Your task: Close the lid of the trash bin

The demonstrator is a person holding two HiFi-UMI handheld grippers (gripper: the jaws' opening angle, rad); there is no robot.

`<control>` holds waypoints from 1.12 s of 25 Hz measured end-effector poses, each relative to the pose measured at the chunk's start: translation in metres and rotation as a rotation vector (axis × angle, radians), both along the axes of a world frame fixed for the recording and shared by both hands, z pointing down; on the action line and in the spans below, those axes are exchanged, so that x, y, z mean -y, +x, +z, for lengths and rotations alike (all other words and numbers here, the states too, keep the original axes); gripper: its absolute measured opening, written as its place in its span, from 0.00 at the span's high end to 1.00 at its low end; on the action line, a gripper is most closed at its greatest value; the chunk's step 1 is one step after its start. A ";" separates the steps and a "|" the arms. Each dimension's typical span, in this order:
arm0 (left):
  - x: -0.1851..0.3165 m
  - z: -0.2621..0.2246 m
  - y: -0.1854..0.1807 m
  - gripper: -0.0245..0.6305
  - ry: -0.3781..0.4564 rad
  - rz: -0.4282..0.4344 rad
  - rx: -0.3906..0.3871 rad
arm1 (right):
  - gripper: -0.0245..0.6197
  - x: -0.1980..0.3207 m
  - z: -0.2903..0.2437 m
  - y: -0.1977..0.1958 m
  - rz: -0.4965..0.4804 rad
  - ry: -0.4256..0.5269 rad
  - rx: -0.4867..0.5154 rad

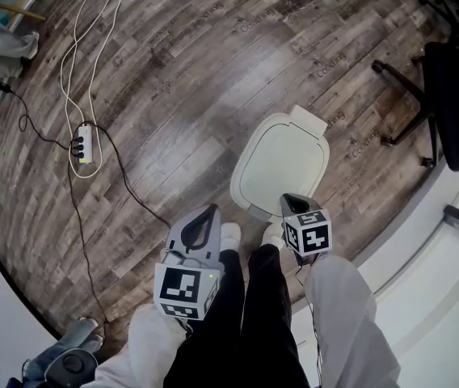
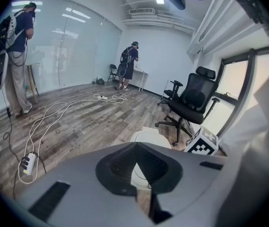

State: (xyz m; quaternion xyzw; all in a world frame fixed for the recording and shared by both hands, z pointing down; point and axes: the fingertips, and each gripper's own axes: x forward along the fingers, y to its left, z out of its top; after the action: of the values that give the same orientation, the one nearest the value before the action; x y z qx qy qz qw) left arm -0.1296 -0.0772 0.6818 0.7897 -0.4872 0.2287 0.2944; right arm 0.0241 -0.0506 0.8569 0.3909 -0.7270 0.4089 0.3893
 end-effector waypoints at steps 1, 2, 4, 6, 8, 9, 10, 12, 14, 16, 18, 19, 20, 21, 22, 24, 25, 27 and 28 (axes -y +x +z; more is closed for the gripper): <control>-0.001 -0.001 0.000 0.96 0.000 0.001 0.000 | 0.93 0.000 -0.002 -0.001 0.003 0.002 0.006; -0.002 -0.002 0.000 0.96 0.001 0.004 0.000 | 0.93 -0.001 -0.005 -0.001 0.011 0.006 0.016; -0.004 -0.004 -0.001 0.96 0.004 0.008 0.001 | 0.93 -0.003 -0.010 0.000 0.028 0.012 0.027; -0.006 -0.009 -0.002 0.96 0.009 0.009 0.002 | 0.93 -0.008 -0.017 -0.001 0.031 0.018 0.027; -0.007 -0.015 -0.002 0.96 0.017 0.014 -0.001 | 0.93 -0.010 -0.029 -0.002 0.038 0.033 0.026; -0.007 -0.019 -0.002 0.96 0.022 0.020 -0.003 | 0.93 -0.010 -0.036 -0.001 0.048 0.044 0.027; -0.008 -0.023 -0.001 0.96 0.027 0.027 -0.005 | 0.93 -0.011 -0.044 0.000 0.060 0.055 0.028; -0.011 -0.033 0.002 0.96 0.036 0.042 -0.007 | 0.93 -0.013 -0.062 0.002 0.082 0.078 0.029; -0.011 -0.049 0.004 0.96 0.050 0.056 -0.006 | 0.93 -0.016 -0.085 0.005 0.098 0.099 0.031; -0.010 -0.070 0.007 0.96 0.066 0.067 -0.004 | 0.93 -0.019 -0.113 0.011 0.108 0.124 0.031; -0.009 -0.093 0.009 0.96 0.084 0.076 -0.003 | 0.93 -0.021 -0.144 0.019 0.119 0.152 0.029; -0.008 -0.106 0.010 0.96 0.096 0.080 -0.004 | 0.93 -0.021 -0.161 0.024 0.127 0.170 0.027; -0.007 -0.119 0.011 0.96 0.109 0.083 -0.005 | 0.93 -0.020 -0.180 0.030 0.138 0.189 0.024; -0.006 -0.132 0.011 0.96 0.119 0.087 -0.006 | 0.93 -0.020 -0.200 0.034 0.152 0.210 0.021; -0.006 -0.145 0.010 0.96 0.127 0.089 -0.007 | 0.93 -0.020 -0.221 0.038 0.168 0.232 0.022; -0.006 -0.171 0.007 0.96 0.140 0.090 -0.012 | 0.93 -0.020 -0.265 0.043 0.205 0.278 0.026; -0.007 -0.184 0.006 0.96 0.145 0.088 -0.017 | 0.93 -0.019 -0.286 0.045 0.221 0.302 0.028; -0.011 -0.210 0.006 0.96 0.156 0.090 -0.031 | 0.93 -0.020 -0.327 0.047 0.253 0.346 0.032; -0.016 -0.224 0.008 0.96 0.163 0.098 -0.039 | 0.93 -0.023 -0.347 0.049 0.270 0.368 0.036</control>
State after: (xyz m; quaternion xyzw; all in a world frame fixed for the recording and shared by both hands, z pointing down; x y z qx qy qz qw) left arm -0.1212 -0.0611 0.4581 0.8382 -0.4593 0.1867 0.2270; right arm 0.0726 -0.0275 0.5101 0.5415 -0.7375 0.3246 0.2400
